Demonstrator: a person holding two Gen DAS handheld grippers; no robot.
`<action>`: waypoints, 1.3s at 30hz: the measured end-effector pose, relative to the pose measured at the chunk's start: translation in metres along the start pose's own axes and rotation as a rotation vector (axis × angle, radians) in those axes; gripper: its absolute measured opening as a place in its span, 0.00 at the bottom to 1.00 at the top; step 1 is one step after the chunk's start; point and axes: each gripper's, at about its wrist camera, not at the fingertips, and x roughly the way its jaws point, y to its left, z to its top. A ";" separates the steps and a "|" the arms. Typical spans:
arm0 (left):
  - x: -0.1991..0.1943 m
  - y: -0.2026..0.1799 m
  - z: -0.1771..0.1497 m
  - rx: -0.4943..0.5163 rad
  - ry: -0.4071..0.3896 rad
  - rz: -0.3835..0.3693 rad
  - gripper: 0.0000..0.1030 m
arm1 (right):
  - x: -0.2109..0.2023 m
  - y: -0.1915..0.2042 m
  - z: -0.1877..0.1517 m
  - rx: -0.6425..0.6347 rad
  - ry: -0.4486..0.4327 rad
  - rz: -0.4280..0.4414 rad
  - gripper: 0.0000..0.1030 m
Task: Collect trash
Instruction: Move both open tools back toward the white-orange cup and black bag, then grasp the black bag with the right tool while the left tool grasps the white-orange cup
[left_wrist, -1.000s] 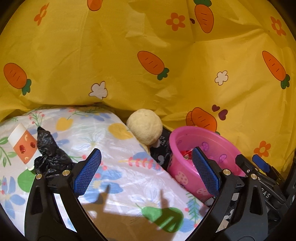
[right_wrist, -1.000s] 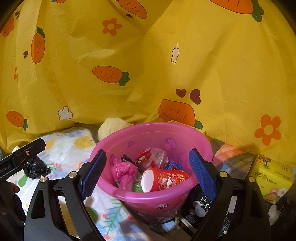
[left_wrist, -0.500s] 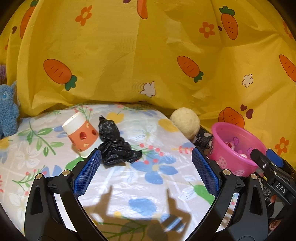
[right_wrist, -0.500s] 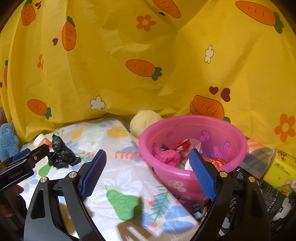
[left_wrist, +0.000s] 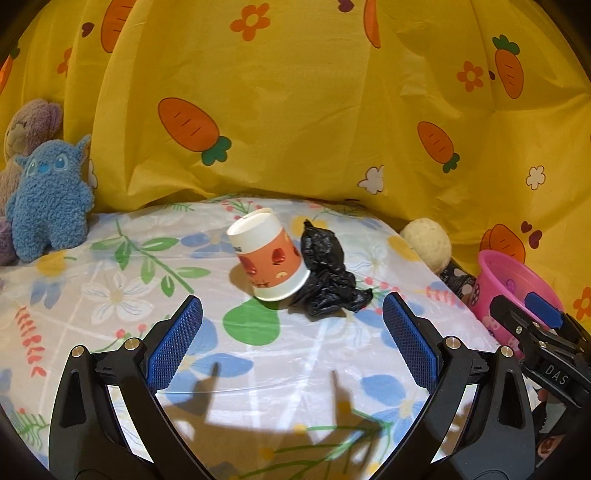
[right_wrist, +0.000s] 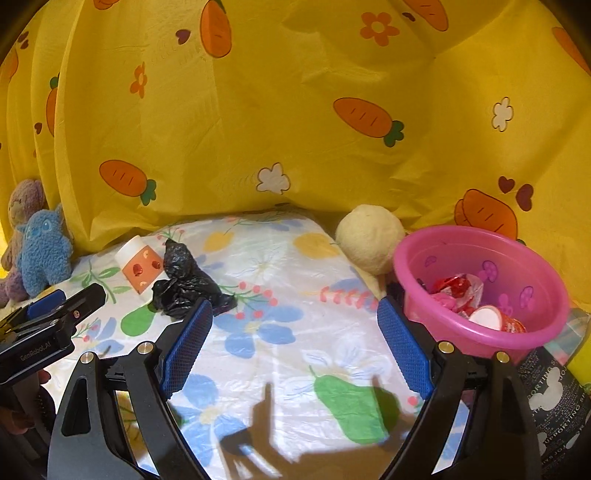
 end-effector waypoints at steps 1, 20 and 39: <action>0.000 0.007 0.001 -0.007 0.001 0.010 0.94 | 0.007 0.007 0.001 -0.007 0.016 0.020 0.85; 0.035 0.071 0.024 -0.079 0.017 0.020 0.94 | 0.130 0.093 0.021 -0.092 0.182 0.148 0.85; 0.109 0.045 0.029 -0.065 0.103 -0.094 0.94 | 0.156 0.070 0.009 0.001 0.283 0.209 0.26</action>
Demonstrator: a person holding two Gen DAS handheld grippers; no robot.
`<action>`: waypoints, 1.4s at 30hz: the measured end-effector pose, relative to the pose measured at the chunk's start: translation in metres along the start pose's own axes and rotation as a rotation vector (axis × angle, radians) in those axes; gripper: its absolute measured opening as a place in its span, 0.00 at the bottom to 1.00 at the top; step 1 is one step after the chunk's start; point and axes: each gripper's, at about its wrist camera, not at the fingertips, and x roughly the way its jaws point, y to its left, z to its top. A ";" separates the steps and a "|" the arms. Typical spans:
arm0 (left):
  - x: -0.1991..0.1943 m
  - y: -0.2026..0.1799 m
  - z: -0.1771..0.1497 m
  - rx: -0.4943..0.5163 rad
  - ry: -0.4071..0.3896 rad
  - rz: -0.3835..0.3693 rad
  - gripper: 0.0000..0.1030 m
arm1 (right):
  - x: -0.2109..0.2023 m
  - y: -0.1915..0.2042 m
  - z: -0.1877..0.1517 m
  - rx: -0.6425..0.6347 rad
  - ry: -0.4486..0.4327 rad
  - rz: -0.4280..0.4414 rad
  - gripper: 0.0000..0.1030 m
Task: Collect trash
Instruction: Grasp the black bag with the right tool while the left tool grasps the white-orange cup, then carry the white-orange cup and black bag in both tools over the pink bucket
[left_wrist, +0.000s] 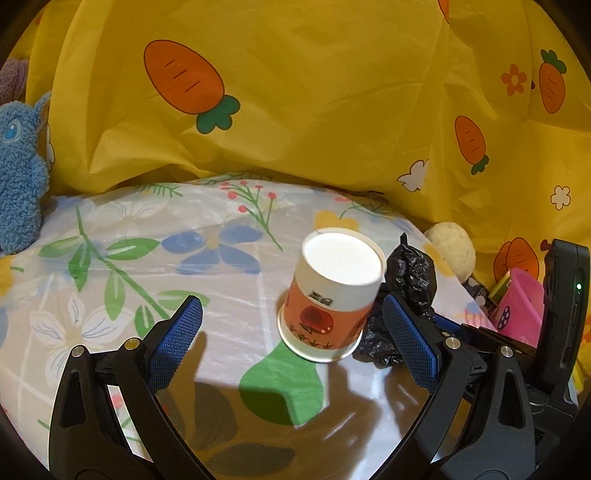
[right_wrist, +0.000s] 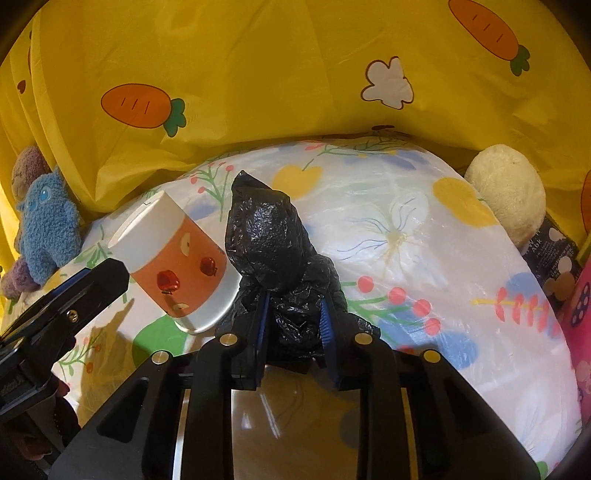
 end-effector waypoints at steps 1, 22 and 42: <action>0.003 -0.002 0.001 0.000 0.002 -0.008 0.94 | -0.002 -0.002 -0.001 0.003 -0.006 -0.001 0.26; 0.044 -0.029 0.002 0.104 0.116 0.003 0.57 | -0.012 -0.029 -0.001 0.072 -0.042 -0.007 0.25; -0.050 -0.066 -0.015 0.174 0.000 -0.026 0.56 | -0.095 -0.027 -0.027 0.014 -0.158 -0.018 0.25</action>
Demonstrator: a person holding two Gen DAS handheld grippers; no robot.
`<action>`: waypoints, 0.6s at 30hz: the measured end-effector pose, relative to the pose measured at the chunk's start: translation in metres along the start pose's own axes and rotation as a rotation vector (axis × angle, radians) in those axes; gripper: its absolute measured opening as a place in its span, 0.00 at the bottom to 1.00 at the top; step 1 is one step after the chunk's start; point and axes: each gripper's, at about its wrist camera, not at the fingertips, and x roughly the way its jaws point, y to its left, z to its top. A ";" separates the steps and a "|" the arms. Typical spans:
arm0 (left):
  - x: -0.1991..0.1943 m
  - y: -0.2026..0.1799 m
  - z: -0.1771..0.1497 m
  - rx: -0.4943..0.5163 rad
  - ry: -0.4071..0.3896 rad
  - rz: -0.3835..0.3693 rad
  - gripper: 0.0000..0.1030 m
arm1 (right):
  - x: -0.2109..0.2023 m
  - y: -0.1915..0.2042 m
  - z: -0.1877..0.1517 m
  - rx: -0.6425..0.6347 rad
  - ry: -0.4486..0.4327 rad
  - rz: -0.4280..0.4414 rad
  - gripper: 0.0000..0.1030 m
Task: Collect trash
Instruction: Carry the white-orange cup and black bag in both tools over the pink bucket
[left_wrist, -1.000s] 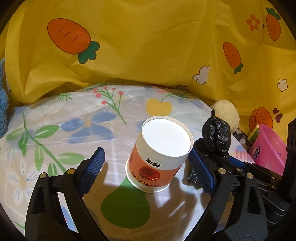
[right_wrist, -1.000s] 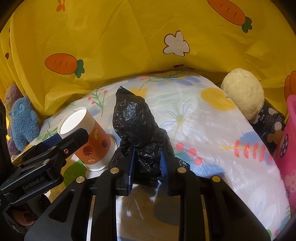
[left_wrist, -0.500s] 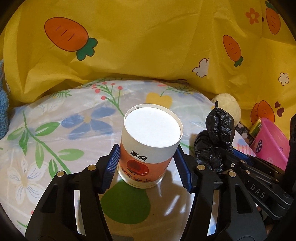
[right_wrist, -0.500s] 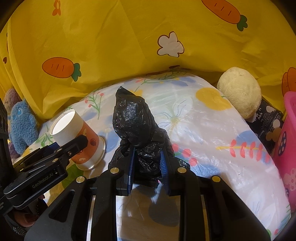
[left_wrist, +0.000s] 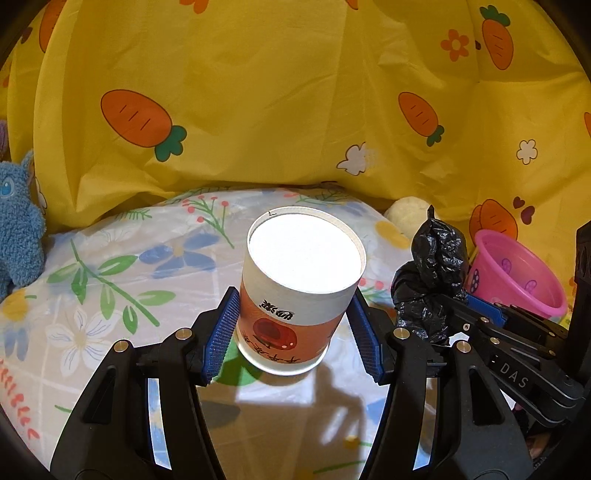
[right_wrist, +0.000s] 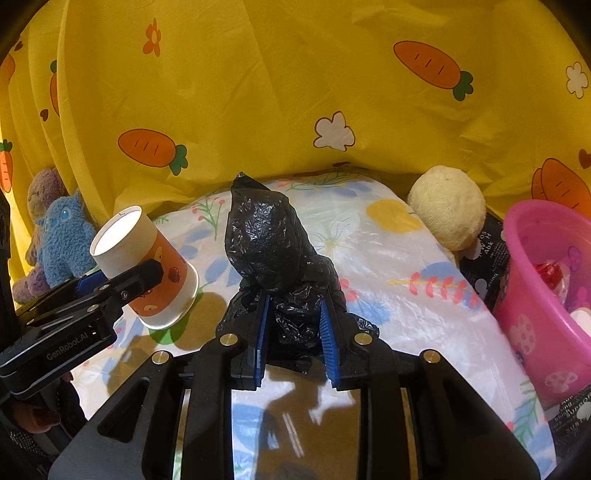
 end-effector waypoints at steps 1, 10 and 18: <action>-0.004 -0.005 0.000 0.004 -0.003 -0.005 0.56 | -0.008 -0.002 -0.001 -0.007 -0.003 -0.005 0.25; -0.035 -0.062 -0.008 0.062 -0.035 -0.091 0.56 | -0.071 -0.026 -0.016 -0.032 -0.081 -0.061 0.25; -0.044 -0.114 -0.011 0.105 -0.045 -0.191 0.56 | -0.109 -0.068 -0.027 0.007 -0.122 -0.153 0.25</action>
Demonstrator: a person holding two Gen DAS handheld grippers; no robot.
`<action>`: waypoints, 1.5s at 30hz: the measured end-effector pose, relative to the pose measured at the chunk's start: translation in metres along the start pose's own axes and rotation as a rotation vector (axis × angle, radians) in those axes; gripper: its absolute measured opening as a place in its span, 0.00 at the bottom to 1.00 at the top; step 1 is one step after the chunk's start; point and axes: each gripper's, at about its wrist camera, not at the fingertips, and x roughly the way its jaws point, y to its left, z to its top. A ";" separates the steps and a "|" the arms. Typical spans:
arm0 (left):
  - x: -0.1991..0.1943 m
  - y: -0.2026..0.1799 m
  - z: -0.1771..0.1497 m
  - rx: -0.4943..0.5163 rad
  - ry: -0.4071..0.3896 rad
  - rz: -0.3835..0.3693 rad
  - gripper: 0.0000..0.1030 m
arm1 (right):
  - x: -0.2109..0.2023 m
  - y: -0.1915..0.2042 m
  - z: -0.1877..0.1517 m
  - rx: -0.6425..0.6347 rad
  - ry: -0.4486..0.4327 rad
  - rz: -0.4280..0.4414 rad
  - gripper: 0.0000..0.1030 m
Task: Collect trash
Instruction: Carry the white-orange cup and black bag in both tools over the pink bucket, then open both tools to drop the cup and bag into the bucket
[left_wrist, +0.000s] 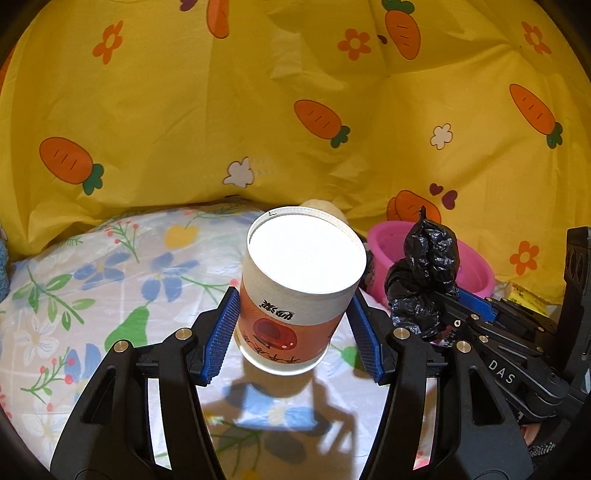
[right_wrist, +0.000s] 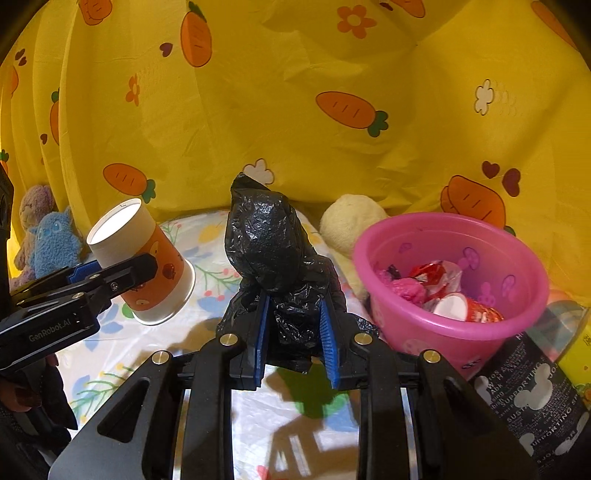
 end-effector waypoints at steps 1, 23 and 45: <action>0.002 -0.006 0.001 0.005 0.001 -0.012 0.56 | -0.002 -0.007 0.000 0.010 -0.002 -0.016 0.25; 0.095 -0.128 0.045 0.068 0.071 -0.260 0.56 | -0.023 -0.127 0.027 0.148 -0.118 -0.300 0.26; 0.170 -0.143 0.047 0.008 0.153 -0.322 0.58 | 0.017 -0.170 0.028 0.191 -0.059 -0.354 0.29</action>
